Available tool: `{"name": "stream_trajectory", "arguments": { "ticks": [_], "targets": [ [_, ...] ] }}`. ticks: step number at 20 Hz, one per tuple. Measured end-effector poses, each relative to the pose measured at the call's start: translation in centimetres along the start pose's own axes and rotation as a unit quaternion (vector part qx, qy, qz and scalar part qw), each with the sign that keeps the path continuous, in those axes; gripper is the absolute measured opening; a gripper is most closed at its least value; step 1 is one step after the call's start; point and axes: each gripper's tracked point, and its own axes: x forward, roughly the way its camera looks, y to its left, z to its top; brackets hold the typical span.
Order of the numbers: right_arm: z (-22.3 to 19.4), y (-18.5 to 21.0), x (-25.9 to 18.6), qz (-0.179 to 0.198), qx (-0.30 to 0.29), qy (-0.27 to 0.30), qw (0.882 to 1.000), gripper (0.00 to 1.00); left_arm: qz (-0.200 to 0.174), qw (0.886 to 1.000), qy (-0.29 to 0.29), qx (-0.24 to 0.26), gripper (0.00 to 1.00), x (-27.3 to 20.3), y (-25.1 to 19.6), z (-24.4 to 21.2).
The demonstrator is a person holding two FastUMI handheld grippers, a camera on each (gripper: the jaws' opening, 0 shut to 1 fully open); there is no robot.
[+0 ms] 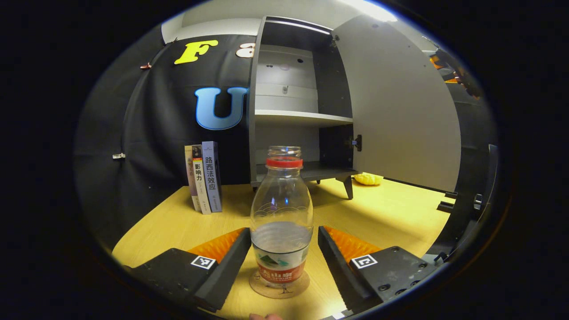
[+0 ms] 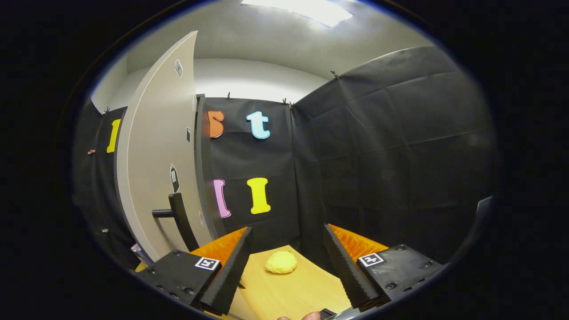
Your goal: Open the cabinet door with the right hand, grasp the bottle in the cabinet with the left hand and place it on the coaster, then close the cabinet door with the right hand.
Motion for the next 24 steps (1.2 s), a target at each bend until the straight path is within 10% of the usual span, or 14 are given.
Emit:
{"name": "stream_trajectory", "arguments": {
  "ticks": [24],
  "targets": [
    [-0.5,3.3,0.9,0.072,-0.047,0.011,0.996,0.95,0.164,0.984,-0.047,-0.051,0.95,-8.5,5.2,30.9]
  ]
}}
